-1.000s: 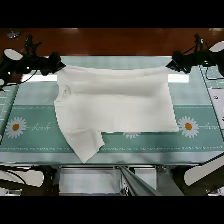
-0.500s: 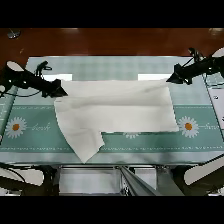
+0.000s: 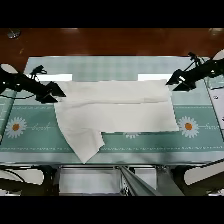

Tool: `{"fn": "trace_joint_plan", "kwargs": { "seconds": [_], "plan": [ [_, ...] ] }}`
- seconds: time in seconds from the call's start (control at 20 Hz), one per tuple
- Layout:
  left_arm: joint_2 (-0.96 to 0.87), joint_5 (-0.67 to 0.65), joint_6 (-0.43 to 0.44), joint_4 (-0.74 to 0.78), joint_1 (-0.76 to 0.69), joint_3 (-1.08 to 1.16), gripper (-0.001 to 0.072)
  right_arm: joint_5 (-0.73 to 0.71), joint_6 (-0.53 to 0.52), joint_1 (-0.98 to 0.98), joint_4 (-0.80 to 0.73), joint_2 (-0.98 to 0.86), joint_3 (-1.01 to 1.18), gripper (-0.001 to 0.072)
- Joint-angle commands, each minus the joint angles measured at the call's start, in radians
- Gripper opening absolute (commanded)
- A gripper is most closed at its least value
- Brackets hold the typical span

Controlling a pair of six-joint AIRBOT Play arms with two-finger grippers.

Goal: Fold the shirts.

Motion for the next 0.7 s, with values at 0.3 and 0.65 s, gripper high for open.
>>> {"fn": "trace_joint_plan", "kwargs": {
  "seconds": [0.3,0.65],
  "plan": [
    [0.446,0.079,0.085,-0.16,0.344,-0.638,0.0702,-0.372,-0.098,-0.246,0.106,0.686,-0.826,0.0628],
    [0.65,0.138,0.041,-0.187,0.41,-0.921,0.0702,-0.275,-0.134,-0.282,0.13,0.779,-0.982,0.0628]
  ]
}}
